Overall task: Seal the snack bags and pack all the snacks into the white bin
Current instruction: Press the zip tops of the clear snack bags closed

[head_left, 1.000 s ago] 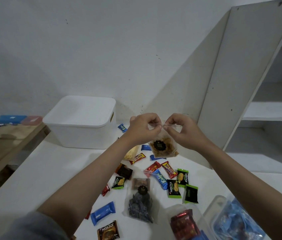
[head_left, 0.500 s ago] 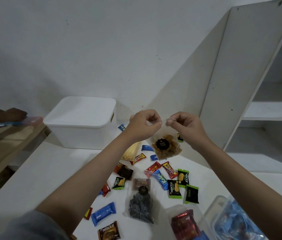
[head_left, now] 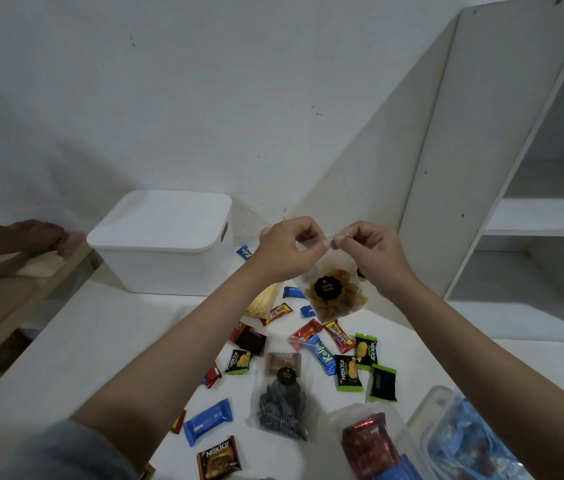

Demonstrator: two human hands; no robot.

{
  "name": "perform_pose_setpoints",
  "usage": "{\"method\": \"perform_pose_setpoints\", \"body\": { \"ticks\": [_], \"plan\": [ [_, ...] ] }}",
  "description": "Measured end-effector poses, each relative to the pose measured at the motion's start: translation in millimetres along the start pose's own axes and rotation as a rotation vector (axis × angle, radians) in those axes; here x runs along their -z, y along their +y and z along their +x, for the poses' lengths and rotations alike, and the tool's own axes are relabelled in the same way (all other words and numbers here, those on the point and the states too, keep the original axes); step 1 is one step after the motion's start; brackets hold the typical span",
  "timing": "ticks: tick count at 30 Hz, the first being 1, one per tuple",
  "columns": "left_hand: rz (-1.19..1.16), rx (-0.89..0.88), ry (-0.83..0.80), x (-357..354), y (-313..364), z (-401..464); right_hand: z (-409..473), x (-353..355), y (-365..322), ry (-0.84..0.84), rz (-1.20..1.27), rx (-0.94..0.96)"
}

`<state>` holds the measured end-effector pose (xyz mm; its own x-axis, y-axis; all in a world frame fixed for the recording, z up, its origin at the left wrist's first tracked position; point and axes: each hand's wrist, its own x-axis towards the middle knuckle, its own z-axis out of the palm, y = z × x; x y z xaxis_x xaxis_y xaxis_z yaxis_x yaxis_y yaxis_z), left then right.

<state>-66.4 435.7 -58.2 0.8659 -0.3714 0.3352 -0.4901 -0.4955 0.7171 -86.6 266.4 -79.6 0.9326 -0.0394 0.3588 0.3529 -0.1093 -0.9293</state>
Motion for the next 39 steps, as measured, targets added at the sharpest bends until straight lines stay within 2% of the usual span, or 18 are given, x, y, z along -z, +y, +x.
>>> {"method": "perform_pose_setpoints", "body": {
  "ticks": [11, 15, 20, 24, 29, 34, 39],
  "plan": [
    [-0.009, -0.04, -0.031, -0.3, -3.9, 4.4, -5.8, 5.4, -3.3, 0.004, -0.026, 0.041],
    [-0.138, -0.013, -0.021, 0.5, -5.4, 2.7, -3.9, 3.8, -4.9, 0.057, -0.027, 0.039],
    [-0.322, 0.113, -0.064, 11.4, -22.4, 1.6, -4.1, 5.7, -8.3, 0.141, 0.037, -0.04],
    [-0.439, 0.126, -0.031, 10.2, -26.5, -0.5, -3.7, 7.8, -5.7, 0.063, -0.053, -0.02],
    [-0.488, 0.124, -0.005, 3.6, -28.8, 2.4, -5.9, 8.8, -11.7, -0.207, -0.267, -0.076],
    [-0.468, 0.133, -0.04, -0.7, -29.2, -0.7, -7.5, 6.9, -20.7, -0.29, -0.14, -0.285],
    [-0.457, 0.13, -0.135, -3.6, -32.1, -6.6, -9.6, 5.0, -19.0, -0.347, -0.127, -0.481]
  ]
}}
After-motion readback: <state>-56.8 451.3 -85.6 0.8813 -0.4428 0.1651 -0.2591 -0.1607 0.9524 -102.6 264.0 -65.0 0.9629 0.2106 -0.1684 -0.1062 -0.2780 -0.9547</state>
